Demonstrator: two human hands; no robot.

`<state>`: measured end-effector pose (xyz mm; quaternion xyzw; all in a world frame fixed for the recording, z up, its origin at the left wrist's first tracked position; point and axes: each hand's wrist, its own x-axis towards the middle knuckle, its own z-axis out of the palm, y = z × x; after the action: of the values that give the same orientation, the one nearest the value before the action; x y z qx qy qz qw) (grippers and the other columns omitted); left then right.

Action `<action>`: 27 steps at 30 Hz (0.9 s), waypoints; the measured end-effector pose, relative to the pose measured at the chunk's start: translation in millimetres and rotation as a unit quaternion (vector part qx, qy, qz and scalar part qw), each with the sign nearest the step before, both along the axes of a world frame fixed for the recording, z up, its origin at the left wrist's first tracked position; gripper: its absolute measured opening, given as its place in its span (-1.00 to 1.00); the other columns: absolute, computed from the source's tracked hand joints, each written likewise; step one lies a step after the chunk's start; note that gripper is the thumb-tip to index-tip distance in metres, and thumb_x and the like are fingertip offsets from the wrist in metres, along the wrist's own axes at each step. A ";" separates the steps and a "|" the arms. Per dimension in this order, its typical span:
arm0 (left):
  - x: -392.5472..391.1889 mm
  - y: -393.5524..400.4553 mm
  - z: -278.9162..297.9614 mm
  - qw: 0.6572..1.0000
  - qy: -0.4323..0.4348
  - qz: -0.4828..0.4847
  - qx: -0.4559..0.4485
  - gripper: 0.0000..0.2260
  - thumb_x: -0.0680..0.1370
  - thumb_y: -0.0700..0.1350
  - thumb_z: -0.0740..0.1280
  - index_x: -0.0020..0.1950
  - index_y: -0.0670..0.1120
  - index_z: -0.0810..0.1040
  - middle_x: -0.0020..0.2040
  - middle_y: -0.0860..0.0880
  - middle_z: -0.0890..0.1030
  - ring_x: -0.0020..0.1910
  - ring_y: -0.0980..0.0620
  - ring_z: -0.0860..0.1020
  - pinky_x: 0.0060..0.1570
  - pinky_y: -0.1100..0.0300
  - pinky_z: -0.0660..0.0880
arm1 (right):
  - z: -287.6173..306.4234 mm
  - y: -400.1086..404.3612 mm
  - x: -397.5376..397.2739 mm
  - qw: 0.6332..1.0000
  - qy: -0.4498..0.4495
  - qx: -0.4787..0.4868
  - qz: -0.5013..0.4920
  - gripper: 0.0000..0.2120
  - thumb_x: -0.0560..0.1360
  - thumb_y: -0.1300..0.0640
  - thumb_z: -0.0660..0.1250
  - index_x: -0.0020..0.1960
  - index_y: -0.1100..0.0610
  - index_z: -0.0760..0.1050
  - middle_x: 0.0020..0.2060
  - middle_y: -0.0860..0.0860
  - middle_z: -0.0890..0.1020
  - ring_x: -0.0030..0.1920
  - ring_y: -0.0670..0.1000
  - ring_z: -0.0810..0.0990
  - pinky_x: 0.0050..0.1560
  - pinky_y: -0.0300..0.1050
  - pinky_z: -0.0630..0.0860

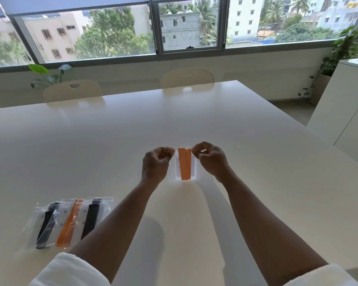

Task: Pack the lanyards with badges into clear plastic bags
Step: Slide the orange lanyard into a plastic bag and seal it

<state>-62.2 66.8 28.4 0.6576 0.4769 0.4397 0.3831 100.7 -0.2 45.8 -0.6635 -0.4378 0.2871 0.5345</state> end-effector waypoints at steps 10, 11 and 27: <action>-11.0 -4.4 3.5 0.990 -0.099 0.031 -0.093 -0.76 0.51 -0.06 0.45 0.12 -0.15 0.66 -0.07 0.03 0.68 -0.06 0.08 0.63 0.09 0.17 0.57 | 0.0 1.6 6.7 0.997 0.037 -0.005 0.070 -0.92 0.46 0.17 0.46 -0.19 0.02 0.66 -0.24 0.01 0.70 -0.21 -0.10 0.61 -0.14 -0.27 0.52; -13.2 -5.5 3.6 0.989 -0.107 0.036 -0.096 -0.76 0.50 -0.05 0.46 0.11 -0.14 0.66 -0.06 0.03 0.69 -0.06 0.09 0.63 0.07 0.18 0.57 | -0.5 2.4 6.6 0.996 0.046 -0.007 0.079 -0.95 0.46 0.16 0.46 -0.17 0.03 0.67 -0.23 0.00 0.70 -0.22 -0.12 0.61 -0.12 -0.25 0.53; -62.8 -23.9 14.3 0.975 -0.167 0.094 -0.112 -0.85 0.52 -0.02 0.42 0.02 -0.06 0.65 -0.07 -0.01 0.71 -0.10 0.05 0.68 -0.09 0.26 0.61 | 3.6 20.8 -43.5 0.978 0.157 -0.030 0.132 -0.88 0.56 0.18 0.32 -0.16 0.11 0.55 -0.23 0.02 0.61 -0.20 -0.01 0.59 -0.11 -0.10 0.58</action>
<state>-125.0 42.9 42.7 0.4800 0.5123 0.5211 0.4854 57.2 20.6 49.5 -0.5624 -0.4235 0.4682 0.5340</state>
